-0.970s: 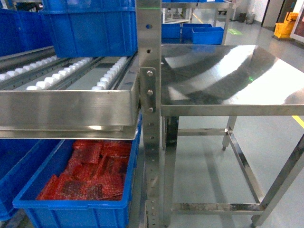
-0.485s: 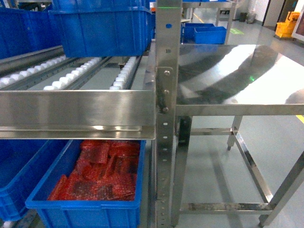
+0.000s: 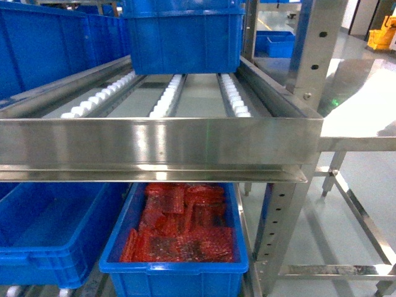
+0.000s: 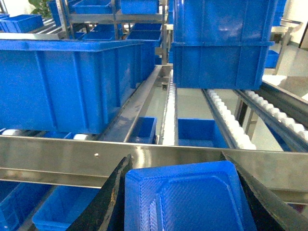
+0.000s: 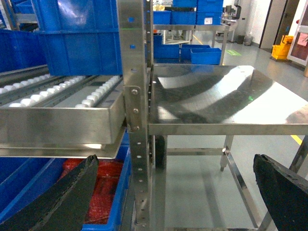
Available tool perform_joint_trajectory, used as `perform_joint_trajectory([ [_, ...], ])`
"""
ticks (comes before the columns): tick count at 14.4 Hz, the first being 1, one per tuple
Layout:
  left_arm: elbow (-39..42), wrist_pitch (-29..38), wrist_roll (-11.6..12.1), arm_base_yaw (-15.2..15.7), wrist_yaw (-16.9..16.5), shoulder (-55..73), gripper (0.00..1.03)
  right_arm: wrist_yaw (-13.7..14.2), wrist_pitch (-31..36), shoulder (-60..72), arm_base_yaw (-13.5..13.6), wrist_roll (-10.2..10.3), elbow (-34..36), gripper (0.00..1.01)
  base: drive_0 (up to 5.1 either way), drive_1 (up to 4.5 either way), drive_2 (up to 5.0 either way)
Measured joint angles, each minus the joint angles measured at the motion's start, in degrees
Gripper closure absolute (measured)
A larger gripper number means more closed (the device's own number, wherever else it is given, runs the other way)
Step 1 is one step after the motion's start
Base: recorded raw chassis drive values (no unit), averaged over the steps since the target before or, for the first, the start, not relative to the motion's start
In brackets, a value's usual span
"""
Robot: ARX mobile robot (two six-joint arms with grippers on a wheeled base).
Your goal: Pick blue part to blue bin on bottom shelf
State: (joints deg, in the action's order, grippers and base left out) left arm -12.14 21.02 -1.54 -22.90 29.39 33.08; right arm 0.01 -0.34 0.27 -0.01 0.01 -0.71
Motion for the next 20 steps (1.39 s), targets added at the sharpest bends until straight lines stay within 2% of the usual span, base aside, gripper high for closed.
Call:
perform_joint_trajectory([
  [9, 0.00, 0.07, 0.00, 0.04, -0.02, -0.09, 0.58, 0.00, 0.09, 0.00, 0.00, 0.00, 0.00, 0.03, -4.9, 2.46, 2.5],
  [20, 0.00, 0.02, -0.02, -0.04, -0.02, -0.09, 0.58, -0.17, 0.09, 0.00, 0.00, 0.00, 0.00, 0.03, 0.0, -0.03, 0.0],
])
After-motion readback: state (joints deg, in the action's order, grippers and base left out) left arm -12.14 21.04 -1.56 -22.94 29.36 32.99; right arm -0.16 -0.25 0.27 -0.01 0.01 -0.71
